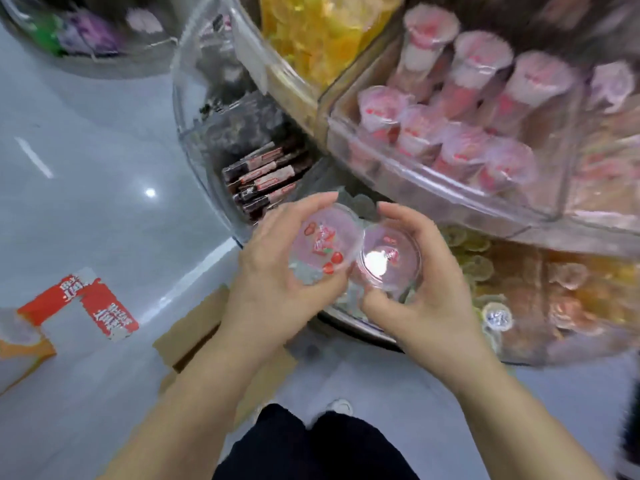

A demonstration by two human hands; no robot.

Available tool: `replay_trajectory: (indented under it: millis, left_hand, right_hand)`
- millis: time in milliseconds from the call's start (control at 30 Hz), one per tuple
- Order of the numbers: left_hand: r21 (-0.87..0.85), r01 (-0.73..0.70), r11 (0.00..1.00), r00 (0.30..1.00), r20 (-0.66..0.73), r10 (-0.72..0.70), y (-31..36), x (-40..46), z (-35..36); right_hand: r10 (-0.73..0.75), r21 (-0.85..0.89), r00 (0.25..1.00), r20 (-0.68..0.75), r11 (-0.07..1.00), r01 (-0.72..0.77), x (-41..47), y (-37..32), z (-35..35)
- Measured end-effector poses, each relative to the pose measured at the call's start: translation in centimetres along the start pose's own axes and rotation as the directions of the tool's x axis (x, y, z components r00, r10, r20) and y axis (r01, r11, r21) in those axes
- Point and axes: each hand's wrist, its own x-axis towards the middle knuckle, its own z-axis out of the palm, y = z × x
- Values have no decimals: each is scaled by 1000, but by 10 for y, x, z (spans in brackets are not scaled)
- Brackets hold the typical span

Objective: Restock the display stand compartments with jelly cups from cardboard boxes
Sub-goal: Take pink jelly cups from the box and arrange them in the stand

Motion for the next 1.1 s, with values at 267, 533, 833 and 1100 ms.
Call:
replay_trajectory:
  millis: [267,533,833,1100]
  left_hand:
    - [-115,-154,981,975,144,170,58,46,72]
    - [-124,-191,974,957,196,213,57,125,57]
    - [159,-444,882,865,334,375,33,196,33]
    - [176,-487,855,822,422,382,27,205,37]
  right_hand:
    - [-29,-25,987,-157,999,26,3,-12,-105]
    - [-77,-157,936,-342,987,24,56,-18,-125]
    - [-128,-385,930,-345,923,-16,116,-20,-96]
    - [-192,-478,869,-456,877,-57,121,-5,-81]
